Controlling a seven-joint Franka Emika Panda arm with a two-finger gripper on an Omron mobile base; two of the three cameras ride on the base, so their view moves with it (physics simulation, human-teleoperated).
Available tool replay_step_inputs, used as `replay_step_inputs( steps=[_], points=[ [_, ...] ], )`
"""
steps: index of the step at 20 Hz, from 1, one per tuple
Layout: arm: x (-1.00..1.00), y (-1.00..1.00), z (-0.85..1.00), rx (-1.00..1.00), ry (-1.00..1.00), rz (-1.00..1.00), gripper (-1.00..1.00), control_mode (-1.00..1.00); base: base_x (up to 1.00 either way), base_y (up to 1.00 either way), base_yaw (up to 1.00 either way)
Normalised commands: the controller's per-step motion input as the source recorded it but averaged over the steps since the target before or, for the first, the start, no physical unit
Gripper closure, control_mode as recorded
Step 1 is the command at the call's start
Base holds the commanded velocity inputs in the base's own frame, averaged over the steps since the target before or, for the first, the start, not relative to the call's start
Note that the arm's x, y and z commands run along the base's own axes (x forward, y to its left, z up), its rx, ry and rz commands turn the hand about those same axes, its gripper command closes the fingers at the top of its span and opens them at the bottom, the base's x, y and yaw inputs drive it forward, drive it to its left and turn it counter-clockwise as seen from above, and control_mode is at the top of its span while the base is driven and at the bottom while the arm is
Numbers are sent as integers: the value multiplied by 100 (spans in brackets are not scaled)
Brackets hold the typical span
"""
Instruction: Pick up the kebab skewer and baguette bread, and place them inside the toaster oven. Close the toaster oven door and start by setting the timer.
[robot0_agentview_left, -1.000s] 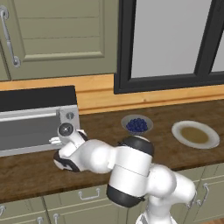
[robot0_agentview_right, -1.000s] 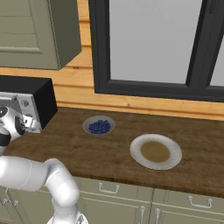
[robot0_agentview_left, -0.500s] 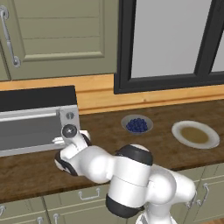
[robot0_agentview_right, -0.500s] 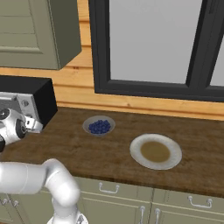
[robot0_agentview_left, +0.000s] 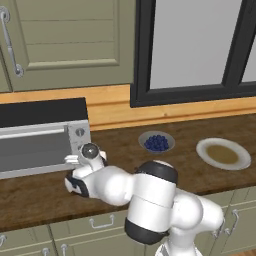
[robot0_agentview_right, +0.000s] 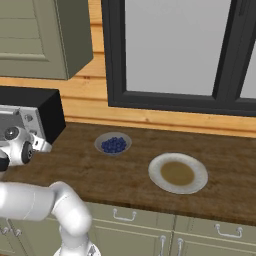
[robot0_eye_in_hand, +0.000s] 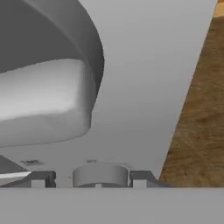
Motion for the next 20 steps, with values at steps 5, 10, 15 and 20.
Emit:
replay_step_inputs(
  steps=[5,10,15,20],
  points=[
    [0,-18,0,45,-11,-33,100,-100,0,0,0],
    [5,-25,11,55,0,-16,100,-100,0,0,0],
    [7,-37,18,59,8,0,100,-100,0,0,0],
    [2,-42,10,59,3,0,100,-100,0,0,0]
  ],
)
